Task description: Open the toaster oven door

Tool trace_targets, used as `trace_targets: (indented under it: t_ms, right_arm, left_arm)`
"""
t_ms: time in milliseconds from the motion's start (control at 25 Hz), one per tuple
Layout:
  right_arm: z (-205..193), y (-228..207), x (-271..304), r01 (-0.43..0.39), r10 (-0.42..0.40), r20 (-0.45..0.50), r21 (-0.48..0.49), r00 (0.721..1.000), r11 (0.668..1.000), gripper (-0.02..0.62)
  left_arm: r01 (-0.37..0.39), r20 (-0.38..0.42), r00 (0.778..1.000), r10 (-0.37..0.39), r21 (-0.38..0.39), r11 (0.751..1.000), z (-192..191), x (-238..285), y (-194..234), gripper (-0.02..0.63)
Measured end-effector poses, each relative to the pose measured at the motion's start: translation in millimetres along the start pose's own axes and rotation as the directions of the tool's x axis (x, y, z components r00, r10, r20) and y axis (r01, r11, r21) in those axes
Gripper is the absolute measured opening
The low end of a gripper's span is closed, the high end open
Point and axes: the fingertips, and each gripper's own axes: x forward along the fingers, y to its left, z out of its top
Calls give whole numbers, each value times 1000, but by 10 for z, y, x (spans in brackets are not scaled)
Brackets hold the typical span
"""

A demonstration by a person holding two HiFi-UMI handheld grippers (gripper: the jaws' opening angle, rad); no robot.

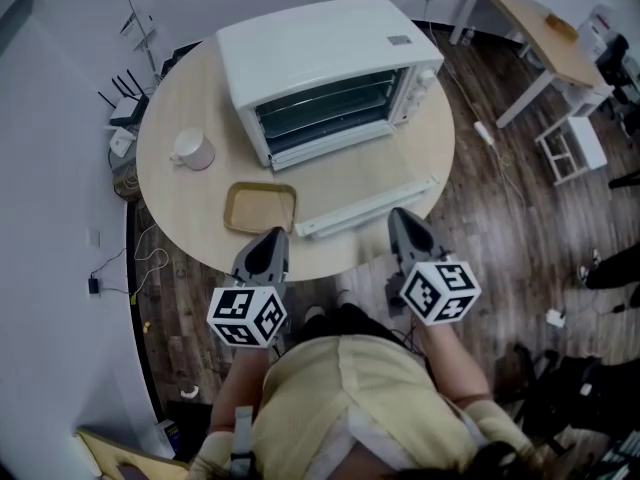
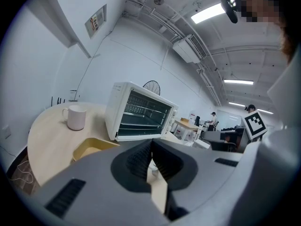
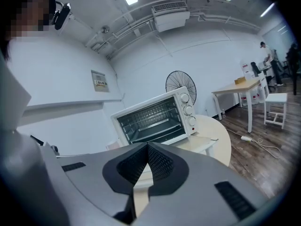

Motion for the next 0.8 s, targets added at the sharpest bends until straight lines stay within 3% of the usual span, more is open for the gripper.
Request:
trace_targets:
  t_ms: [360, 800]
  right_arm:
    - [-43, 38, 53, -2, 1, -30, -41, 1000, 999, 2]
    - [-86, 37, 105, -10, 9, -45, -25, 999, 1000, 2]
  left_arm:
    - [-3, -5, 1000, 3, -12, 1000, -5, 6, 33, 2]
    - [11, -3, 1000, -11, -18, 1000, -3, 5, 23, 2]
